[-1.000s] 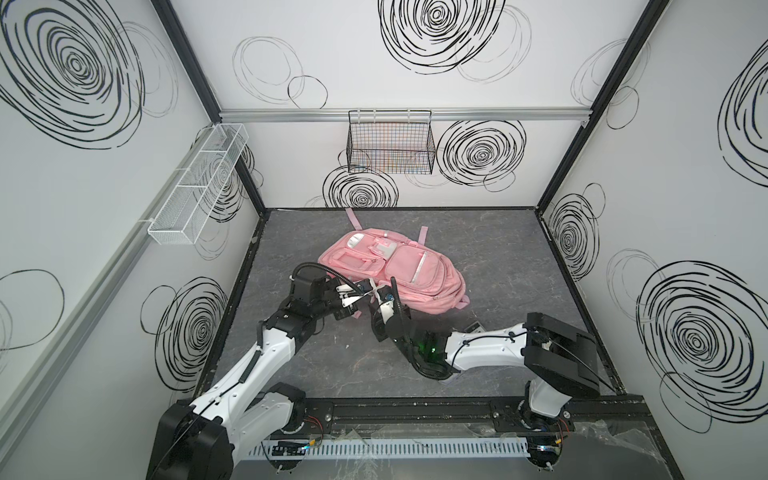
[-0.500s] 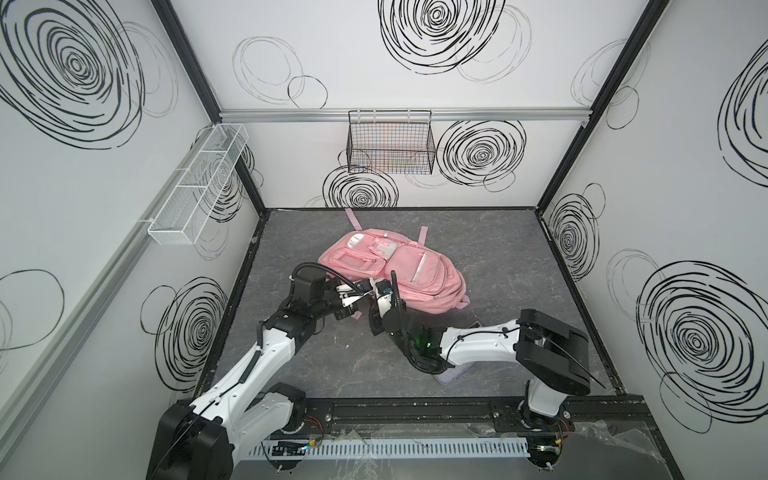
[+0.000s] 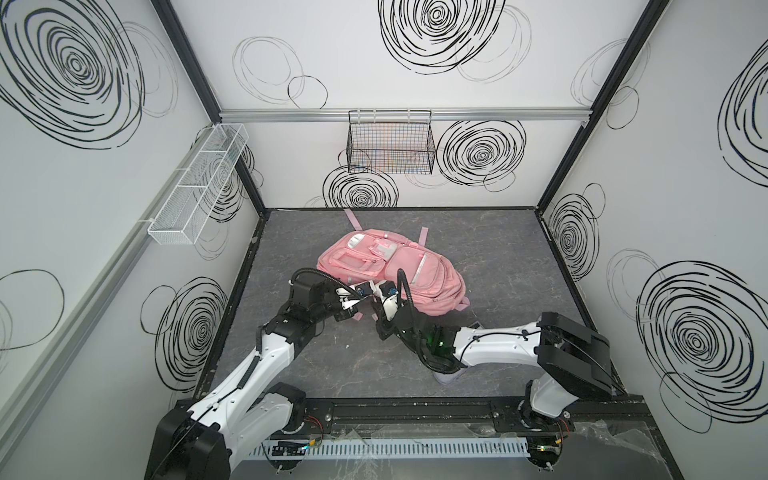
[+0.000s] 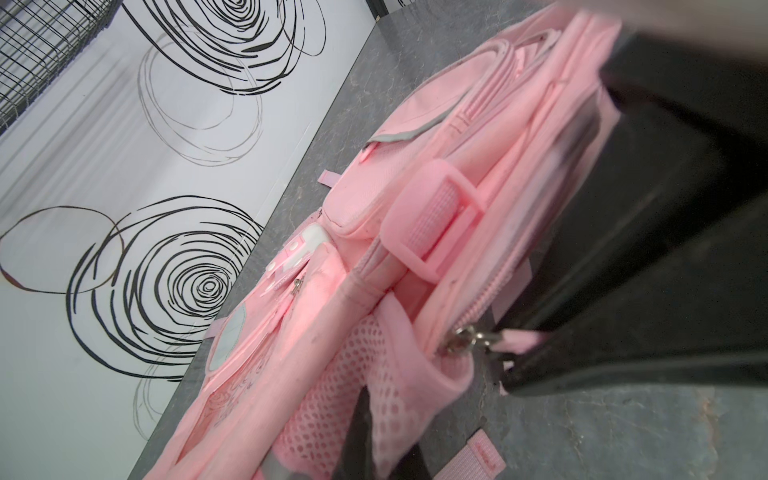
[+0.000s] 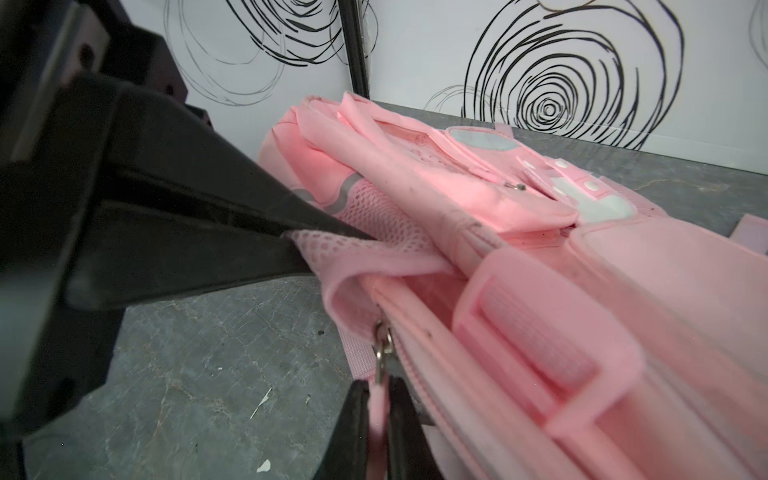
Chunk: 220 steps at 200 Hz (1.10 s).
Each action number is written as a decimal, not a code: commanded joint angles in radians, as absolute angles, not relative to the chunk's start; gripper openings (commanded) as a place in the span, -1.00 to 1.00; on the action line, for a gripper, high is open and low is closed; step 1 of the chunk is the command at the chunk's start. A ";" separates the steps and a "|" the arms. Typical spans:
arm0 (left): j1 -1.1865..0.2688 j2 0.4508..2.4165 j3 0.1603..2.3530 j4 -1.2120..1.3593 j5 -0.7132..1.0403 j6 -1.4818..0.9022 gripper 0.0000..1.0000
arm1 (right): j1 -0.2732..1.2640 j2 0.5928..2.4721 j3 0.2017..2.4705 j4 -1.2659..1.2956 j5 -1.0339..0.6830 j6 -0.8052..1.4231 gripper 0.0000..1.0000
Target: Pack the student bag
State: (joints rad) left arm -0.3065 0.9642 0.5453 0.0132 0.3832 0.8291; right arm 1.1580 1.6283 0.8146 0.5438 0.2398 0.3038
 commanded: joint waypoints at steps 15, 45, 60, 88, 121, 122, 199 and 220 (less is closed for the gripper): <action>-0.304 0.937 0.537 0.172 0.319 0.891 -1.00 | 1.145 1.546 0.751 0.489 0.066 0.351 -1.00; -0.302 0.925 0.524 0.184 0.298 0.897 -1.00 | 1.105 1.503 0.710 0.465 -0.023 0.390 -1.00; -0.302 0.920 0.514 0.196 0.276 0.903 -1.00 | 1.100 1.484 0.709 0.429 -0.033 0.385 -1.00; -0.300 0.915 0.491 0.248 0.189 0.901 -1.00 | 1.091 1.439 0.697 0.365 -0.043 0.386 -1.00; -0.281 0.945 0.486 0.303 0.060 0.865 -1.00 | 1.073 1.346 0.636 0.296 -0.012 0.412 -1.00; -0.280 0.946 0.487 0.302 0.056 0.865 -1.00 | 1.072 1.344 0.635 0.295 -0.011 0.412 -1.00; -0.253 1.090 0.612 0.121 -0.227 0.764 -1.00 | 1.066 1.254 0.634 0.309 -0.104 0.393 -1.00; -0.274 0.988 0.621 0.060 -0.062 0.722 -0.97 | 1.066 1.289 0.694 0.300 -0.157 0.396 -1.00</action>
